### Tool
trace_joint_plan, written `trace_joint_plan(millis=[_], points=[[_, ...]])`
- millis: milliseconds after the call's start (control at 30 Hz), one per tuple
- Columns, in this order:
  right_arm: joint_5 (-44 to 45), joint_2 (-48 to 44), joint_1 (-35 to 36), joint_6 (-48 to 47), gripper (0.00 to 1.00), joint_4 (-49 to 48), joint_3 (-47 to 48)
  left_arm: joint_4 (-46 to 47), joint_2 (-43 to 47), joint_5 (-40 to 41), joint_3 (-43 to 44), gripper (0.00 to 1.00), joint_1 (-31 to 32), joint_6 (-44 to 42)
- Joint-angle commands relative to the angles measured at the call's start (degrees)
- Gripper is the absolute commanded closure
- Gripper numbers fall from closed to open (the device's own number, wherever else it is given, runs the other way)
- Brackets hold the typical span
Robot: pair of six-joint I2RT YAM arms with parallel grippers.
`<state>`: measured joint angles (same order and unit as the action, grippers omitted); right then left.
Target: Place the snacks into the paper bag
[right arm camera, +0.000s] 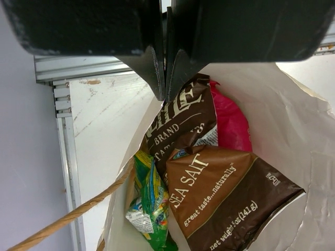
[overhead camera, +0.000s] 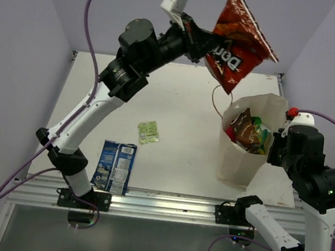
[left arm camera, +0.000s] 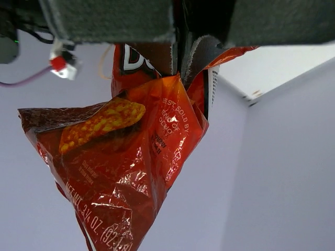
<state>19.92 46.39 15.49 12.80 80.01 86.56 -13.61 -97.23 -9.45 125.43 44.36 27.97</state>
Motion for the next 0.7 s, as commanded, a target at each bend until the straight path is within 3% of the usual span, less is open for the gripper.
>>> trace_joint_plan(millis=[0, 233, 433, 667], points=[[-0.8, -1.0, 0.3, -0.9, 1.00, 1.2, 2.5, 3.3, -8.2, -4.7, 2.8, 1.00, 4.8, 2.5], [-0.6, -2.2, 0.3, -0.8, 1.00, 1.8, 2.6, 7.4, -15.2, -3.6, -2.2, 1.00, 14.3, 0.2], [-0.6, -2.6, 0.4, -0.8, 1.00, 1.9, 2.5, 2.1, -21.3, -3.5, -0.2, 1.00, 18.2, -3.9], [-0.8, -2.5, 0.5, -0.8, 1.00, 1.7, 2.2, -18.5, -28.7, 1.6, 9.8, 1.00, 20.6, -9.5]])
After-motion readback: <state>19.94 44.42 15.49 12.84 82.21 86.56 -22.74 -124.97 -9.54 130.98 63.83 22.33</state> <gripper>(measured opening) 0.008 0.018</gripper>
